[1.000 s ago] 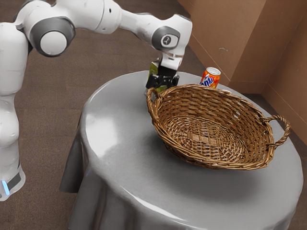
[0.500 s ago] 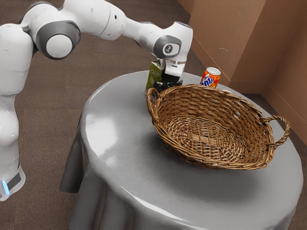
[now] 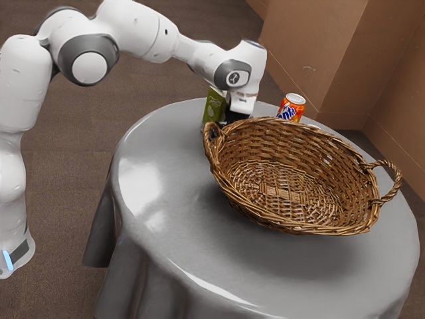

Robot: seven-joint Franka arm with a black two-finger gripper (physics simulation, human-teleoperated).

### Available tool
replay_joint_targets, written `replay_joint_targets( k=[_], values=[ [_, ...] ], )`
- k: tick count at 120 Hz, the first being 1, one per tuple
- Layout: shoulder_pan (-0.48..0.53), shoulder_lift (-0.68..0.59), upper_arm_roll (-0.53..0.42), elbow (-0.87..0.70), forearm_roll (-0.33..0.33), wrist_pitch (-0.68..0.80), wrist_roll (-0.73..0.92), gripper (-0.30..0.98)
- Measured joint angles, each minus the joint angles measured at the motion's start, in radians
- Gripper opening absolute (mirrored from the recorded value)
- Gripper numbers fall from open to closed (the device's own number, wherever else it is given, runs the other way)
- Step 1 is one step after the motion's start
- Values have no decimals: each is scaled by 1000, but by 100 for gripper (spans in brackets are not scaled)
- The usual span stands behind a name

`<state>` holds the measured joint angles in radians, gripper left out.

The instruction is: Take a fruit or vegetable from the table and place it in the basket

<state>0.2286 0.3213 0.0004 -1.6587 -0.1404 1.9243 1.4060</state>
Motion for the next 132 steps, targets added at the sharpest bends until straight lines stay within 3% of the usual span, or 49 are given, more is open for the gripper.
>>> replay_joint_targets(
  k=[40,85,132],
  values=[
    [0,18,0,0,1,29,-7,64],
    [-2,18,0,1,1,46,-18,18],
    [1,11,3,4,-1,58,-51,14]
  ],
)
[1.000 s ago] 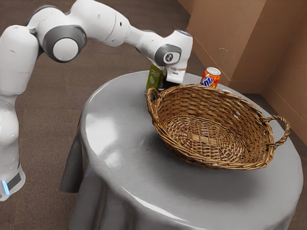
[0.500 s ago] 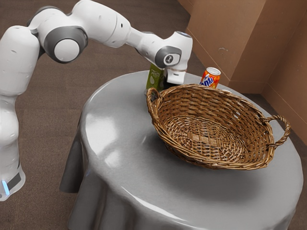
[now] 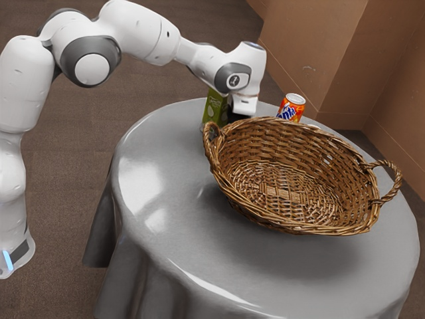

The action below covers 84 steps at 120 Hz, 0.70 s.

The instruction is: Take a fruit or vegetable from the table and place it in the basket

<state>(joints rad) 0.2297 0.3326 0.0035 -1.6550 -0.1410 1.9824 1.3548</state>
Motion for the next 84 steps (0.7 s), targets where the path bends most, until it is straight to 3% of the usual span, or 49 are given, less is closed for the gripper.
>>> replay_joint_targets(
  k=[84],
  values=[
    [4,-83,0,15,2,-20,-37,14]
  ],
)
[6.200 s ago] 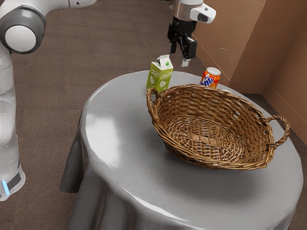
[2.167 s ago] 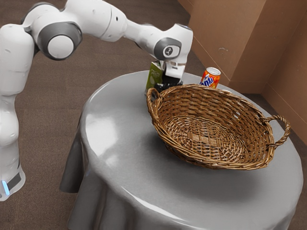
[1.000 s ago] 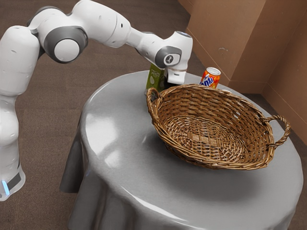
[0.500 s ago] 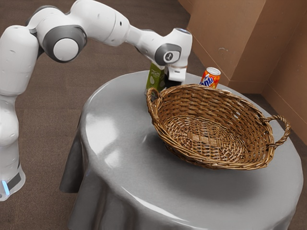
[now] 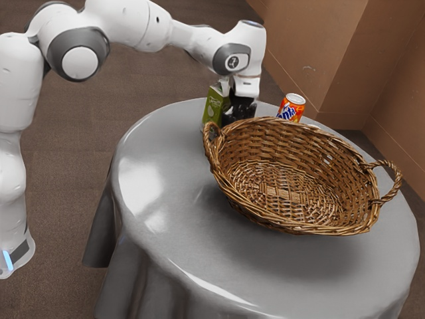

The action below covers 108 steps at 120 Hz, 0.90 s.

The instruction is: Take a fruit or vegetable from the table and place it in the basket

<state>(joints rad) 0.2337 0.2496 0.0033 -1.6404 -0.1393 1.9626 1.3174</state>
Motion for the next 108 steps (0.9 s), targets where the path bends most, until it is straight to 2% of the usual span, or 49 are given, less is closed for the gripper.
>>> replay_joint_targets(
  k=[108],
  values=[
    [10,-252,-1,73,13,-160,-11,14]
  ],
)
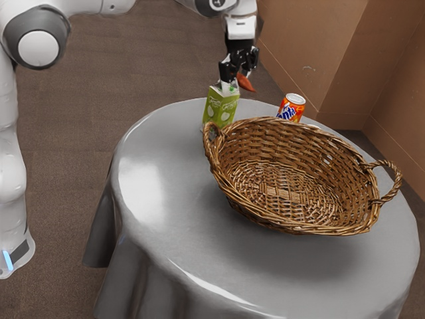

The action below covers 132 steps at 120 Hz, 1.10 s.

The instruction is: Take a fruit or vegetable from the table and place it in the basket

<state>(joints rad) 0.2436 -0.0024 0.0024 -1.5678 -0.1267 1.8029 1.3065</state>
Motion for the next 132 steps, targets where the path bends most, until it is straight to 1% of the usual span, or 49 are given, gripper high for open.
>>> replay_joint_targets(
  k=[24,35,45,72,85,93,102,121,132],
  values=[
    [23,-29,-25,10,-1,-36,-3,14],
    [48,-36,-67,13,-1,-45,-6,14],
    [49,-36,-110,16,0,-50,-10,14],
    [-33,-35,-211,24,4,-56,-28,14],
    [-80,-35,-229,24,4,-57,-39,14],
    [-93,-35,-232,23,4,-57,-44,14],
    [-78,-35,-243,23,5,-57,-50,14],
    [4,-34,-295,23,17,-57,-64,14],
    [18,-30,-309,23,22,-55,-73,14]
  ],
)
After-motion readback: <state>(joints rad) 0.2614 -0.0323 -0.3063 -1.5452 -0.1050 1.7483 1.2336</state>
